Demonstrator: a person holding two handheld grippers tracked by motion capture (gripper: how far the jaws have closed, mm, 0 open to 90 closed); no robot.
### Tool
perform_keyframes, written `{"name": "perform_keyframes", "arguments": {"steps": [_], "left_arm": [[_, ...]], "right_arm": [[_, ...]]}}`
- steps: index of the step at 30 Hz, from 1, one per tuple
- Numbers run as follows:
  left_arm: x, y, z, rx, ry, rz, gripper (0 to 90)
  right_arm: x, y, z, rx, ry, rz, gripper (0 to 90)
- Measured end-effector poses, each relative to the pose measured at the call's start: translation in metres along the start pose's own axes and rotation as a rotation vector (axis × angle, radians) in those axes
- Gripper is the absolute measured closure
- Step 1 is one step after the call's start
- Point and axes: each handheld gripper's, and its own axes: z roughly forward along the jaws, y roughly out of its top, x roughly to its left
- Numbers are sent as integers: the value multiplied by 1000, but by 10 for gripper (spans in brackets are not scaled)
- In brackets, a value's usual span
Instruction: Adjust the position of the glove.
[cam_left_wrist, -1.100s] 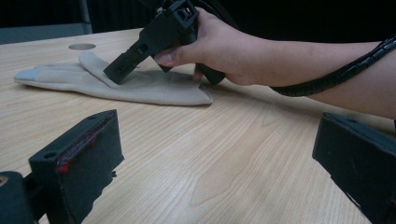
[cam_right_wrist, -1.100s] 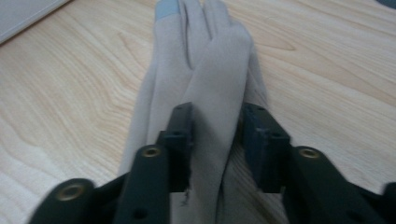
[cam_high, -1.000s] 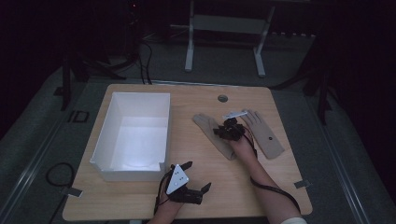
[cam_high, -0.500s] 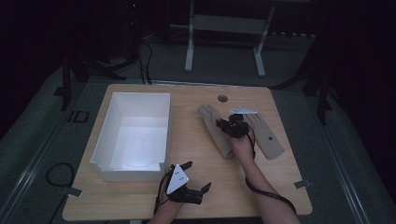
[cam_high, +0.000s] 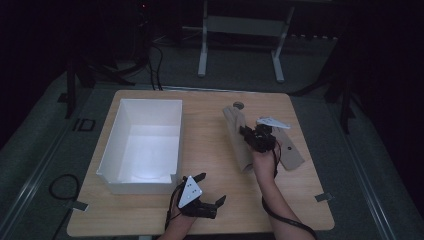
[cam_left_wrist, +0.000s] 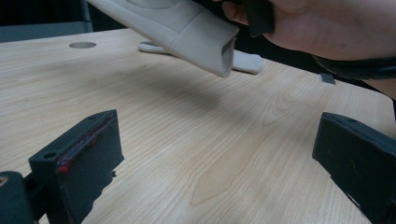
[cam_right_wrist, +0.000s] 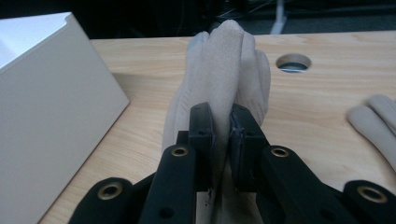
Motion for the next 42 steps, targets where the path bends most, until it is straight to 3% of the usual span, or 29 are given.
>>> {"name": "perform_keyframes", "arguments": {"steps": [2,8,14,20,27,31,35,39,42], "left_arm": [[0,0,0,3,-1,6,17],[0,0,0,2,-2,6,17],[0,0,0,4,-2,9,17],[-1,0,0,5,-3,11,17],[-1,0,0,5,-4,11,17],[-1,0,1,5,-5,12,18],[-1,0,1,4,-6,12,17],[-1,0,1,4,-6,10,17],[-1,0,1,4,-7,10,18]], "right_arm": [[2,-3,-4,-6,-11,34,808],[9,-17,-9,4,-66,36,807],[1,-38,-12,-13,-120,125,807],[-5,-63,0,43,-143,174,806],[-16,-85,17,107,-199,194,796],[-13,-87,21,114,-223,170,771],[-13,-85,21,119,-207,163,675],[-13,-76,15,115,-197,140,611],[-15,-65,10,114,-186,91,596]]}}
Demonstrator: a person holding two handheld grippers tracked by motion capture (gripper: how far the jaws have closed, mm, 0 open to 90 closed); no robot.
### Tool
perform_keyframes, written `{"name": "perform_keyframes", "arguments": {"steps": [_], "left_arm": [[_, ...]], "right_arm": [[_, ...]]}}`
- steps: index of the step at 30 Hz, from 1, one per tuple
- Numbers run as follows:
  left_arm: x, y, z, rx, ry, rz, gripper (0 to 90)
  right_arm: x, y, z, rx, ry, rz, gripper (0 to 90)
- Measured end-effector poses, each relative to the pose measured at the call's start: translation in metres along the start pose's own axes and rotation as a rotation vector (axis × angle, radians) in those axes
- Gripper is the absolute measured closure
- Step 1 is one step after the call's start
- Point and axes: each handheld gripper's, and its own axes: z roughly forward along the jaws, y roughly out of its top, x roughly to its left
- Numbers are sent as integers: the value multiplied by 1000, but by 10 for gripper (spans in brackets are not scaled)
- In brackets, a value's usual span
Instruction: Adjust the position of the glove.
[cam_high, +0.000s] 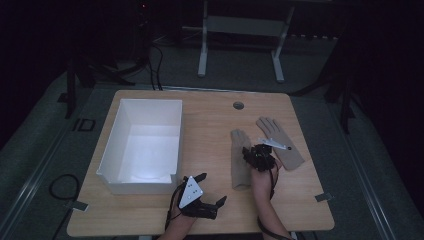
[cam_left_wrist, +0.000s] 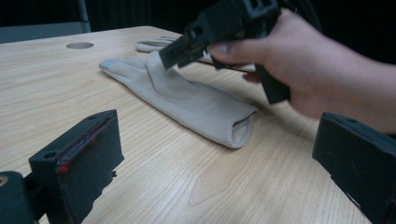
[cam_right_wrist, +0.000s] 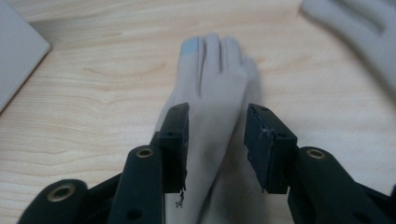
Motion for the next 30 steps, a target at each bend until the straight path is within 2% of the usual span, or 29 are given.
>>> {"name": "perform_keyframes", "arguments": {"steps": [2,7,9,13,15,17,18,20,22,26,28,30], "left_arm": [[0,0,0,0,1,0,17],[0,0,0,0,1,0,17],[0,0,0,0,0,0,17],[0,0,0,1,0,-1,17],[1,0,0,0,-1,-3,17],[0,0,0,-2,0,-5,17],[1,0,0,-1,-2,-2,17],[0,0,0,0,0,-2,17],[0,0,0,2,2,2,17],[0,0,0,1,2,-1,17],[0,0,0,1,3,-3,17],[1,0,0,1,2,-6,17]], "right_arm": [[-2,7,-5,-13,2,-31,590],[-8,22,-13,2,26,-94,625],[-11,27,-14,4,35,-106,606],[-20,38,-18,-1,65,-159,584],[-26,44,-21,-22,94,-209,584],[-34,51,-25,-32,91,-252,586],[-38,55,-27,-39,114,-273,585],[-46,61,-31,-57,126,-313,575],[-55,65,-33,-56,173,-335,572],[-70,70,-36,-54,155,-416,574],[-79,74,-37,-44,156,-430,571],[-89,77,-37,-37,150,-421,573]]}}
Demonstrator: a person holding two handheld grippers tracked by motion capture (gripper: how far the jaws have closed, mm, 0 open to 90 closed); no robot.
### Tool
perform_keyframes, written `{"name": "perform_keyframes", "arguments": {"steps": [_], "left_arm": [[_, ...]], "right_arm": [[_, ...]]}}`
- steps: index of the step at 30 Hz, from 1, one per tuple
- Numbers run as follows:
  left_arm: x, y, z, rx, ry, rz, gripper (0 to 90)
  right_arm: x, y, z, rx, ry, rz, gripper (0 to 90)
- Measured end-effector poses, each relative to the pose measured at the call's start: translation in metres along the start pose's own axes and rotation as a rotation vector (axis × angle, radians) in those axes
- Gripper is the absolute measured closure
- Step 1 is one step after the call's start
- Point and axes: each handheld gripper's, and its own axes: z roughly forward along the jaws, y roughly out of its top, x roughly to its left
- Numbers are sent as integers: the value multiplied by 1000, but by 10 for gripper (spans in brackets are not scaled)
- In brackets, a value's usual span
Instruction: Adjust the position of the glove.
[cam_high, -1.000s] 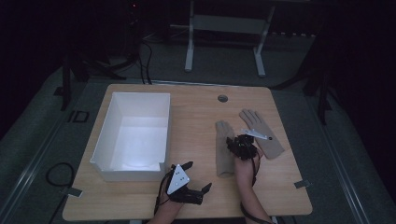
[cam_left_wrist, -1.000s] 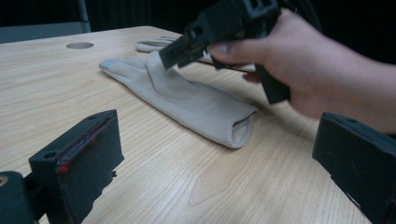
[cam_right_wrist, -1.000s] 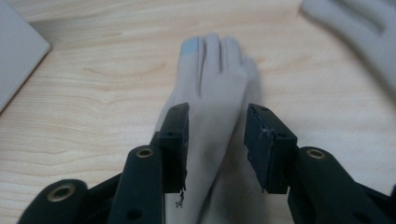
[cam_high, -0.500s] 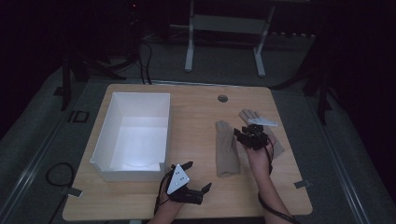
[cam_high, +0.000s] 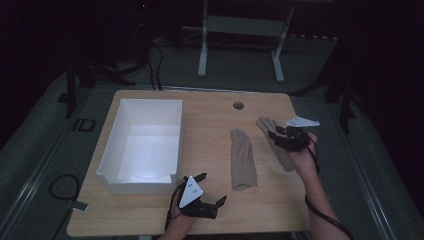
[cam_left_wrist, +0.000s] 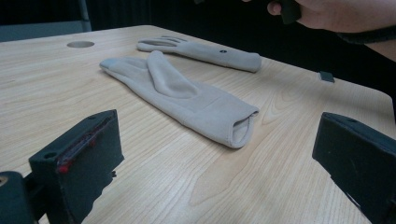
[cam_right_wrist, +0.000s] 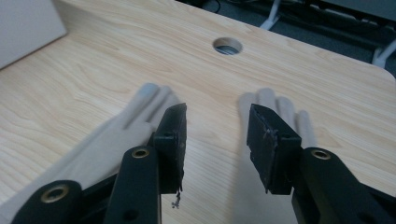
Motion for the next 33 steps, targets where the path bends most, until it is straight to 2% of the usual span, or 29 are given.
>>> {"name": "perform_keyframes", "arguments": {"steps": [8,11,14,19,21,25,28,29,30,33], "left_arm": [[0,0,0,0,-2,2,17],[0,0,0,0,-2,1,17],[0,0,0,0,-3,-2,18],[0,0,0,1,-2,2,18],[0,0,0,0,-3,1,18],[0,0,0,0,-4,1,18],[0,0,0,0,-4,1,18],[0,0,0,1,-3,1,18],[0,0,0,0,-4,1,17],[0,0,0,1,-4,2,17]], "right_arm": [[-29,-7,11,86,-42,12,516],[-38,-11,18,116,-50,-10,503],[-48,-14,22,144,-34,-18,533],[-63,-19,32,164,-3,-2,553],[-67,-23,38,180,-1,-9,552],[-71,-33,48,200,18,11,570],[-73,-39,53,216,13,12,574],[-75,-42,56,225,21,20,576],[-78,-52,61,227,44,55,594],[-80,-54,61,216,60,77,630]]}}
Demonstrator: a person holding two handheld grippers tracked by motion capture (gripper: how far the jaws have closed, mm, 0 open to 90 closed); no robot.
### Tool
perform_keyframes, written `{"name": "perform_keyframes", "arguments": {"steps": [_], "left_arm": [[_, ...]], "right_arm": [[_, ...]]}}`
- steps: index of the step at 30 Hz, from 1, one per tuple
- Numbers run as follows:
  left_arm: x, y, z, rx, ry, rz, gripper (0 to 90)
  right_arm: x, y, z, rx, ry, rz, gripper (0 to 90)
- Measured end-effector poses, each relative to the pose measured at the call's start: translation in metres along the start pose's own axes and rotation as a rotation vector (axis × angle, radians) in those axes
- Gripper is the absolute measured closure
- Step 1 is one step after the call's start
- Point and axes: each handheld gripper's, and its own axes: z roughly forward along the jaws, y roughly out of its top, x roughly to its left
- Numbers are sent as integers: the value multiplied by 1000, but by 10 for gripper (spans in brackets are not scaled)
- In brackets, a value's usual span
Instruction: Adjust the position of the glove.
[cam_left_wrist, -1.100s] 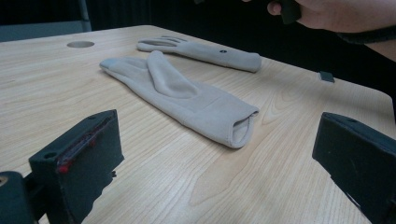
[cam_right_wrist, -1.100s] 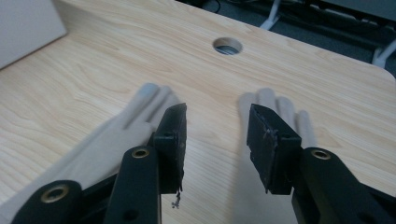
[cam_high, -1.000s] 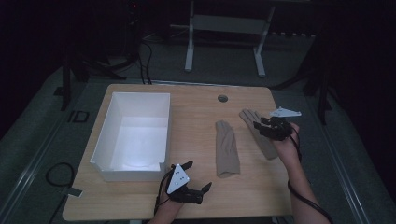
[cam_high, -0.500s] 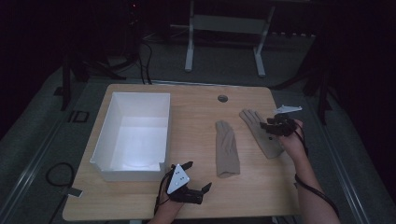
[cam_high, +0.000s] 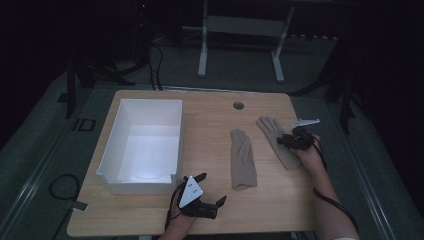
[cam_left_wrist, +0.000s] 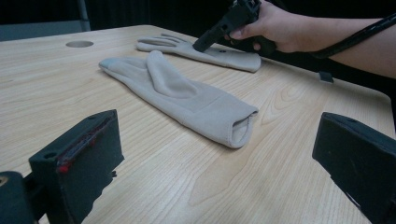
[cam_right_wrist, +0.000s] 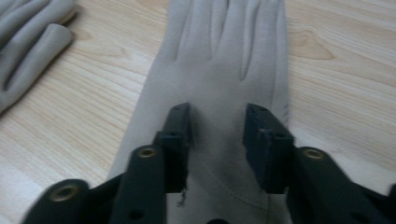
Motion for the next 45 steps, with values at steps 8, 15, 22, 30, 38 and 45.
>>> {"name": "perform_keyframes", "arguments": {"steps": [8,15,22,30,38,45], "left_arm": [[0,0,0,2,1,1,17],[0,0,0,3,2,2,18],[0,0,0,4,5,1,18],[-1,0,0,3,8,5,17],[-1,0,0,3,10,2,17],[-1,0,0,3,9,4,17]], "right_arm": [[5,1,-1,4,12,49,844],[17,5,-16,-64,-26,97,870],[33,20,-52,-153,-78,152,870],[51,26,-99,-265,-175,214,869],[68,13,-128,-321,-261,290,869],[74,-6,-129,-322,-274,347,868]]}}
